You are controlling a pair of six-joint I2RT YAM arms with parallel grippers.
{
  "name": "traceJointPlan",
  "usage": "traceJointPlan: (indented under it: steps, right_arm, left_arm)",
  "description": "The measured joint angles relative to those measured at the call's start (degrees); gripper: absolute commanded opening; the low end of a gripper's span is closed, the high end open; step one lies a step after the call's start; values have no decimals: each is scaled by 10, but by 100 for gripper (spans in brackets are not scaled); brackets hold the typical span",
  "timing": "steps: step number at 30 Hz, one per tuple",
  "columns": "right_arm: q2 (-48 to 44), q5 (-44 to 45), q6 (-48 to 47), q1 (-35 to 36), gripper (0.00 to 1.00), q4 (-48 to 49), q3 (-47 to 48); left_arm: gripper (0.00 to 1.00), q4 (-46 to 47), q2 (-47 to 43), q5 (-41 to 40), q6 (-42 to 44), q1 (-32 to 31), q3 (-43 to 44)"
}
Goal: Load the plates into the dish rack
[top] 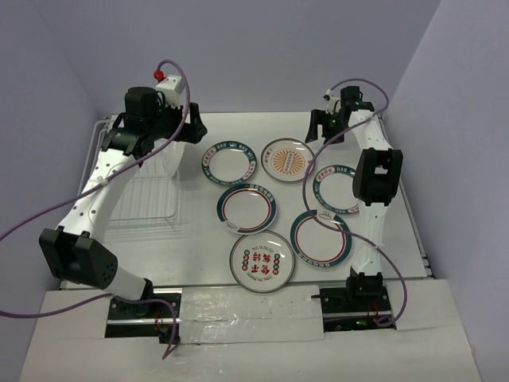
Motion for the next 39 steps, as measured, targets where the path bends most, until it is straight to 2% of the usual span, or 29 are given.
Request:
traceJointPlan:
  steps: [7, 12, 15, 16, 18, 19, 22, 30, 35, 39]
  right_arm:
    - [53, -44, 5, -9, 68, -9, 1]
    - [76, -94, 12, -8, 58, -14, 7]
    - [88, -120, 29, -10, 42, -15, 12]
    - [92, -127, 35, -11, 29, -16, 14]
    - [101, -141, 52, -15, 13, -16, 16]
    - [106, -151, 60, -18, 0, -16, 17]
    - [112, -208, 86, -32, 0, -23, 19]
    - [68, -234, 105, -82, 0, -9, -32]
    - [-51, -263, 90, -107, 0, -3, -85]
    - [-178, -282, 73, -86, 0, 6, -126]
  left_arm:
    - [99, -4, 7, 35, 2, 11, 3]
    - [99, -12, 12, 43, 2, 12, 3]
    - [97, -16, 14, 48, -1, 15, 6]
    - [94, -16, 16, 49, -3, 17, 8]
    - [92, -18, 24, 52, -11, 22, 16]
    - [92, -18, 29, 53, -14, 26, 21]
    - [95, -21, 40, 54, -26, 33, 25]
    - [99, -24, 43, 50, -45, 38, 26]
    - [99, -30, 43, 57, -50, 38, 42]
    - [99, -32, 43, 77, -58, 37, 66]
